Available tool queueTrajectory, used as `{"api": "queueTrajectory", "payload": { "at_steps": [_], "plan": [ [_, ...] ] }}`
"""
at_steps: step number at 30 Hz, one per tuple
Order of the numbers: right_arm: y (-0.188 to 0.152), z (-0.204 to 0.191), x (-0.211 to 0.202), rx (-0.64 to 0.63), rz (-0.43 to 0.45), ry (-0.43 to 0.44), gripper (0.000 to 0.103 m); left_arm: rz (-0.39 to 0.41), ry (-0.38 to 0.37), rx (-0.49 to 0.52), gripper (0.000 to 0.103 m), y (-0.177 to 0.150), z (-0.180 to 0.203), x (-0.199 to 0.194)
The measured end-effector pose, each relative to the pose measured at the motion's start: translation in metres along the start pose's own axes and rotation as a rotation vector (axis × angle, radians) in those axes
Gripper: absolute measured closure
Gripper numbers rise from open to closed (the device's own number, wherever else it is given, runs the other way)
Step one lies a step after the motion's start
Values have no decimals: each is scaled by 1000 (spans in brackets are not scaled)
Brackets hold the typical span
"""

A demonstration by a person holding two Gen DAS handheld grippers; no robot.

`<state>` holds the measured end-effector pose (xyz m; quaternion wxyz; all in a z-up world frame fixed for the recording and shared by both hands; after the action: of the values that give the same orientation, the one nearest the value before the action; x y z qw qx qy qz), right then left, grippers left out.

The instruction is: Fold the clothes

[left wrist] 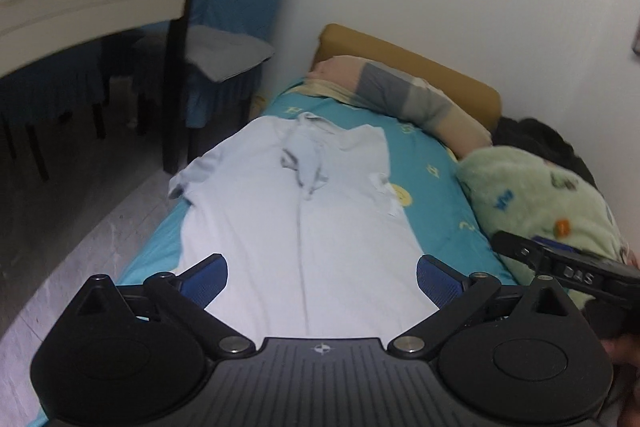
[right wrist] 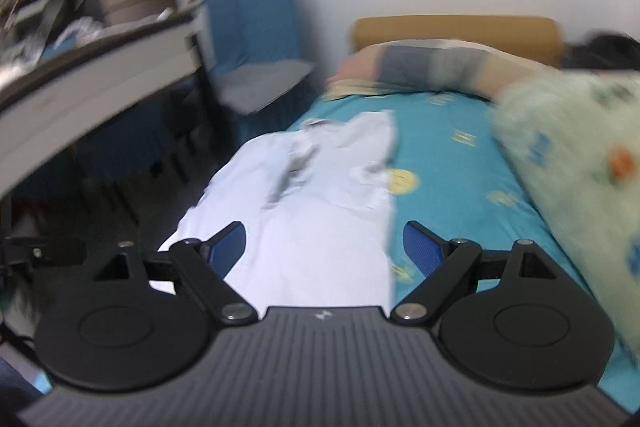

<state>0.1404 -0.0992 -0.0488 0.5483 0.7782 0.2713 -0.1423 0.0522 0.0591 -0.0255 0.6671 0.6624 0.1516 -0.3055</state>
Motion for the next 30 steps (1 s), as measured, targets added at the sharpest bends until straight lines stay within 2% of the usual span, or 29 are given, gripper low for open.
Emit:
{"api": "queueTrajectory", "payload": {
  "at_steps": [2, 6, 7, 8, 10, 15, 17, 20, 21, 24, 25, 26, 27, 28, 29, 30],
  "plan": [
    [9, -32, 36, -97, -60, 44, 16, 20, 44, -19, 1, -8, -21, 1],
    [9, -104, 130, -284, -193, 67, 16, -9, 109, -99, 1, -22, -58, 18],
    [8, -121, 154, -329, -226, 73, 16, -7, 95, -135, 1, -24, -65, 22],
    [2, -139, 180, -369, -257, 79, 16, 1, 68, -177, 1, -25, -72, 26],
    [-12, -175, 231, -450, -317, 92, 16, 10, 67, -235, 1, -28, -87, 33],
    [-64, -250, 339, -696, -405, 110, 16, -52, 154, -347, 1, -49, -130, 59],
    [-86, -267, 374, -807, -432, 71, 17, -86, 179, -399, 2, -58, -146, 69],
    [-108, -268, 408, -915, -442, -8, 17, -106, 218, -451, 3, -67, -167, 79],
    [-115, -268, 419, -951, -445, -35, 17, -107, 232, -460, 7, -68, -174, 80],
    [-137, -270, 452, -1058, -453, -115, 19, -96, 280, -483, 8, -73, -191, 79],
    [-143, -270, 462, -1091, -452, -144, 36, -100, 298, -488, 8, -72, -195, 83],
    [-143, -269, 464, -1109, -432, -175, 44, -101, 308, -494, 8, -71, -198, 84],
    [-140, -268, 463, -1089, -410, -191, 63, -101, 314, -500, 8, -72, -200, 84],
    [-132, -268, 458, -1046, -385, -185, 91, -102, 316, -501, 8, -72, -200, 84],
    [-123, -269, 454, -1002, -361, -180, 94, -103, 315, -496, 8, -72, -200, 82],
    [-114, -269, 449, -958, -329, -173, 92, -99, 316, -490, 8, -71, -199, 81]
  ]
}}
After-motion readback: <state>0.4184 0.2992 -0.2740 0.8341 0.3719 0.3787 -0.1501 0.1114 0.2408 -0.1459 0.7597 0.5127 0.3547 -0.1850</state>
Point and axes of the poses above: each gripper's, at about its wrist camera, not at the fingertips, and x roughly the way its jaws point, z to its right, y to its top, the point moved 6 cm from there along x, roughly the way its jaws point, and after that the axes turned 15 degrees about x, right-handed, at the moved point
